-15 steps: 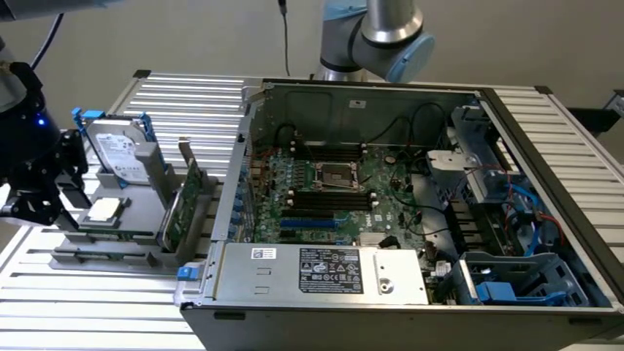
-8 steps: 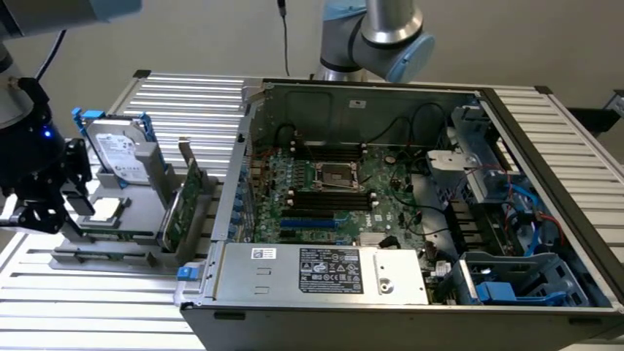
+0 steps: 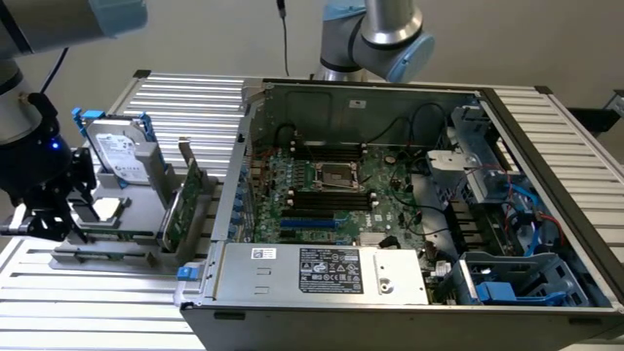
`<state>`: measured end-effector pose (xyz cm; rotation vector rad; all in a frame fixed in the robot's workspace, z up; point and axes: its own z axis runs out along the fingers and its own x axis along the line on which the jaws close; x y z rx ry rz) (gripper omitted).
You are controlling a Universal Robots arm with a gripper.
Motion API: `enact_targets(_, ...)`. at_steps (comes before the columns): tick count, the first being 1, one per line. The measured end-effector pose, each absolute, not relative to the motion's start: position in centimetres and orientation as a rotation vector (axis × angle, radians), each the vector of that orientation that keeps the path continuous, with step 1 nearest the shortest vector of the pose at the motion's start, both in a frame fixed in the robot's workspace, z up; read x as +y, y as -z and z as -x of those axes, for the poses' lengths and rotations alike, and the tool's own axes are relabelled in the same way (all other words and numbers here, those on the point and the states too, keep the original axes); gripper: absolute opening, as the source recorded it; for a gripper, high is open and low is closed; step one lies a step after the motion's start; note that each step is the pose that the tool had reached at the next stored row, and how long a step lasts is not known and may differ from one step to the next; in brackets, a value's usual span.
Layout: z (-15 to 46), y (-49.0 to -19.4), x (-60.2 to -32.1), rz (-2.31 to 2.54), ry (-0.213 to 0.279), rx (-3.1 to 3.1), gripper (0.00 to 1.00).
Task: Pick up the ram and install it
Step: 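Pick up the ram and move it above insertion slot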
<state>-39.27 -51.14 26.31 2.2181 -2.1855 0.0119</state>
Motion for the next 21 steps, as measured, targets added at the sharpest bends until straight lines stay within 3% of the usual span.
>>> enact_targets(21,39.2,-22.5,-51.4,-2.223,-0.012,-2.18,0.42)
